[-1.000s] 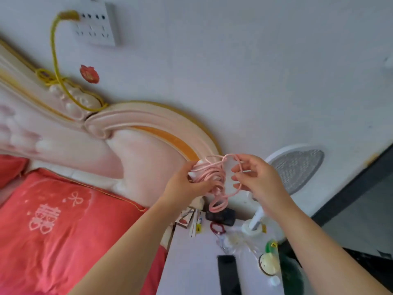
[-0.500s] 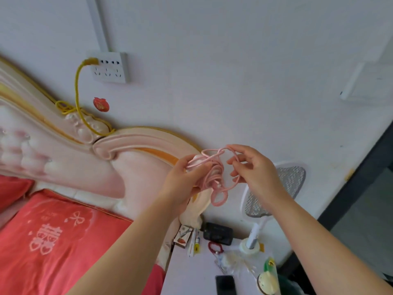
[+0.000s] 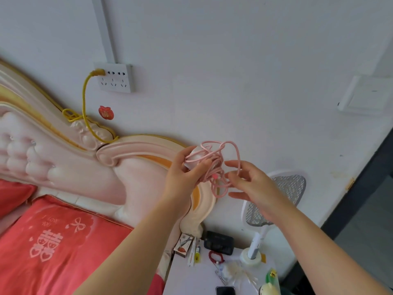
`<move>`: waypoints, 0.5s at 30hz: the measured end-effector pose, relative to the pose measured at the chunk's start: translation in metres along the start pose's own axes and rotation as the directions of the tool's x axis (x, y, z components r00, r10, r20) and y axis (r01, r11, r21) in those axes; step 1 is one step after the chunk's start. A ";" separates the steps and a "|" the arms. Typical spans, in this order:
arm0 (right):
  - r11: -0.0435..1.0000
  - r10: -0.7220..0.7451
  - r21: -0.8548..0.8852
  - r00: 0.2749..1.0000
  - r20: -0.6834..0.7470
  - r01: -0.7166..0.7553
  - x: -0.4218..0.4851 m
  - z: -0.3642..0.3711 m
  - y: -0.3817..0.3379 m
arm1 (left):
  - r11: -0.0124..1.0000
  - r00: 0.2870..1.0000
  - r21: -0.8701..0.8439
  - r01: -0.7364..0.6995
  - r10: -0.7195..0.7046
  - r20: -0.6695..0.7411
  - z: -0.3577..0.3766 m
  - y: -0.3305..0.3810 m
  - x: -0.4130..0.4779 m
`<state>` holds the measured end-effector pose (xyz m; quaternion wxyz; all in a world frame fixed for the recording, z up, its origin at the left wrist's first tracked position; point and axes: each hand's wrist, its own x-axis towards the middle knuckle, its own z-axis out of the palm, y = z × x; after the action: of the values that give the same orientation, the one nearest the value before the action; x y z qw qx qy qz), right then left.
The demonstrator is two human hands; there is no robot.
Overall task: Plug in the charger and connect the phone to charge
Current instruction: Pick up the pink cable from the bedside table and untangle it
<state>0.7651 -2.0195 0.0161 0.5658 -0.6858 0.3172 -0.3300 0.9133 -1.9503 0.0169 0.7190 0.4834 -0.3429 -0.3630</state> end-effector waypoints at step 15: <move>0.983 -0.173 -0.084 0.975 -0.141 0.162 0.002 0.006 -0.003 | 0.890 0.975 0.399 -0.221 0.190 0.115 -0.015 0.004 0.000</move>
<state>0.7707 -2.0172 0.0183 0.4859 -0.7036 0.3109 -0.4151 0.9263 -1.9425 0.0160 0.6232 0.5707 -0.4863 -0.2223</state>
